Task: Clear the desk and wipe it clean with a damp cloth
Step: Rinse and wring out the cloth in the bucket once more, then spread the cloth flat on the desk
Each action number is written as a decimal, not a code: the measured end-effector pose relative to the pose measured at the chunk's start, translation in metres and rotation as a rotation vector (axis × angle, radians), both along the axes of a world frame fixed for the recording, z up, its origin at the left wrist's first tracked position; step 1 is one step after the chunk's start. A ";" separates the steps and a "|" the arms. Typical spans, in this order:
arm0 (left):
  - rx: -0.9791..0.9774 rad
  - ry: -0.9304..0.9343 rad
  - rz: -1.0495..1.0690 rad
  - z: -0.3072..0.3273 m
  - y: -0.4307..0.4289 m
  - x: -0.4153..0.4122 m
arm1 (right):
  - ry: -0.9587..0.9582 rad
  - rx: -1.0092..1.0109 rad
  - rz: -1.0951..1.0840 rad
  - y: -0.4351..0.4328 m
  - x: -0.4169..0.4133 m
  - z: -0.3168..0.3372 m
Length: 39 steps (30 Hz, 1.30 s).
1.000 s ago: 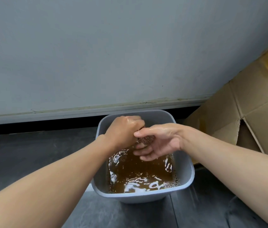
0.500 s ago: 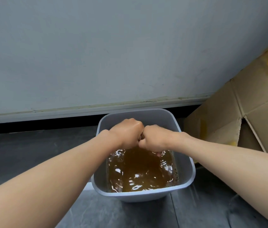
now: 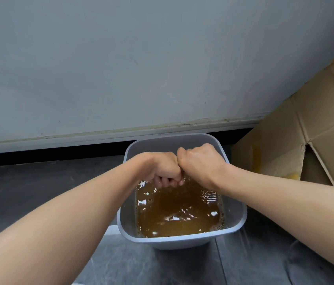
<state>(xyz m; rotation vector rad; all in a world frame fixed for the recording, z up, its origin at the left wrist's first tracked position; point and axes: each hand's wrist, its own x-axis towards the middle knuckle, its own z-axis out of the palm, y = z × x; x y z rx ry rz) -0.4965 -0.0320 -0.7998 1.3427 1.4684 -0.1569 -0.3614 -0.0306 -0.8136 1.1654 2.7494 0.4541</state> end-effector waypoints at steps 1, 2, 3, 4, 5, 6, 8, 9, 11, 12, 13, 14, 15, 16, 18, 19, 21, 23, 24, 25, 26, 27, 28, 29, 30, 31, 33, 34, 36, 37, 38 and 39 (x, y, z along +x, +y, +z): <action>-0.047 -0.043 0.017 0.000 0.000 -0.003 | 0.009 0.036 0.024 0.000 0.000 -0.001; -0.083 -0.071 0.030 -0.001 0.001 -0.004 | 0.003 0.084 0.036 0.002 -0.001 -0.003; -0.103 -0.081 0.043 -0.002 0.002 -0.005 | 0.036 0.124 0.046 0.002 -0.001 -0.004; -0.103 -0.079 0.067 -0.004 0.004 -0.005 | 0.077 0.125 0.043 0.003 -0.001 -0.004; -0.086 -0.081 0.112 -0.005 0.006 -0.005 | 0.115 0.112 0.040 0.004 -0.002 -0.005; -0.059 -0.094 0.182 -0.006 0.007 -0.004 | 0.136 0.030 0.012 0.005 -0.005 -0.004; -0.008 -0.184 0.383 -0.004 0.008 -0.005 | 0.199 -0.185 -0.149 0.008 -0.014 0.004; 0.001 -0.258 0.492 0.002 0.009 -0.005 | 0.235 -0.304 -0.246 0.011 -0.017 0.011; -0.021 -0.452 0.720 0.021 0.007 -0.005 | 0.322 -0.484 -0.397 0.018 -0.021 0.035; -0.030 -0.541 0.834 0.036 0.006 -0.005 | 0.335 -0.540 -0.446 0.019 -0.022 0.050; -0.016 -0.616 0.933 0.052 0.007 -0.004 | 0.346 -0.586 -0.497 0.020 -0.023 0.068; 0.010 -0.660 1.009 0.070 0.008 -0.003 | 0.375 -0.623 -0.549 0.022 -0.023 0.088; 0.042 -0.678 1.060 0.090 0.010 -0.001 | 0.418 -0.656 -0.598 0.023 -0.022 0.112; 0.069 -0.687 1.097 0.114 0.011 0.003 | 0.470 -0.679 -0.631 0.024 -0.021 0.139; 0.104 -0.695 1.179 0.166 0.016 0.010 | 0.563 -0.704 -0.671 0.026 -0.017 0.199; 0.116 -0.703 1.219 0.192 0.018 0.015 | 0.589 -0.709 -0.679 0.025 -0.014 0.229; 0.112 -0.760 1.292 0.254 0.022 0.026 | 0.623 -0.704 -0.688 0.022 -0.002 0.297; 0.116 -0.800 1.279 0.315 0.020 0.036 | 0.651 -0.690 -0.709 0.017 0.008 0.361; 0.122 -0.805 1.256 0.349 0.020 0.041 | 0.655 -0.673 -0.727 0.015 0.015 0.397; 0.122 -0.801 1.235 0.383 0.019 0.047 | 0.658 -0.656 -0.749 0.013 0.024 0.433; 0.130 -0.800 1.196 0.416 0.018 0.054 | 0.665 -0.643 -0.779 0.010 0.033 0.468; 0.135 -0.795 1.147 0.451 0.017 0.061 | 0.680 -0.630 -0.807 0.007 0.043 0.502; 0.141 -0.799 1.097 0.484 0.016 0.069 | 0.695 -0.625 -0.827 0.004 0.054 0.533; 0.146 -0.794 1.027 0.524 0.015 0.080 | 0.716 -0.605 -0.847 -0.001 0.068 0.568; 0.149 -0.800 0.985 0.549 0.013 0.089 | 0.726 -0.602 -0.856 -0.004 0.077 0.588; 0.164 -0.813 0.917 0.576 0.010 0.098 | 0.755 -0.575 -0.871 -0.010 0.088 0.609; 0.172 -0.862 0.740 0.636 0.000 0.124 | 0.805 -0.505 -0.930 -0.027 0.114 0.659; 0.167 -0.884 0.664 0.661 -0.008 0.138 | 0.830 -0.473 -0.960 -0.040 0.128 0.681; 0.138 -0.865 0.550 0.699 -0.023 0.176 | 0.833 -0.438 -1.029 -0.071 0.164 0.720; 0.117 -0.842 0.531 0.710 -0.032 0.194 | 0.831 -0.427 -1.065 -0.088 0.182 0.733; 0.101 -0.831 0.502 0.721 -0.043 0.216 | 0.838 -0.408 -1.119 -0.108 0.202 0.745; 0.074 -0.810 0.449 0.731 -0.057 0.245 | 0.873 -0.370 -1.180 -0.134 0.228 0.758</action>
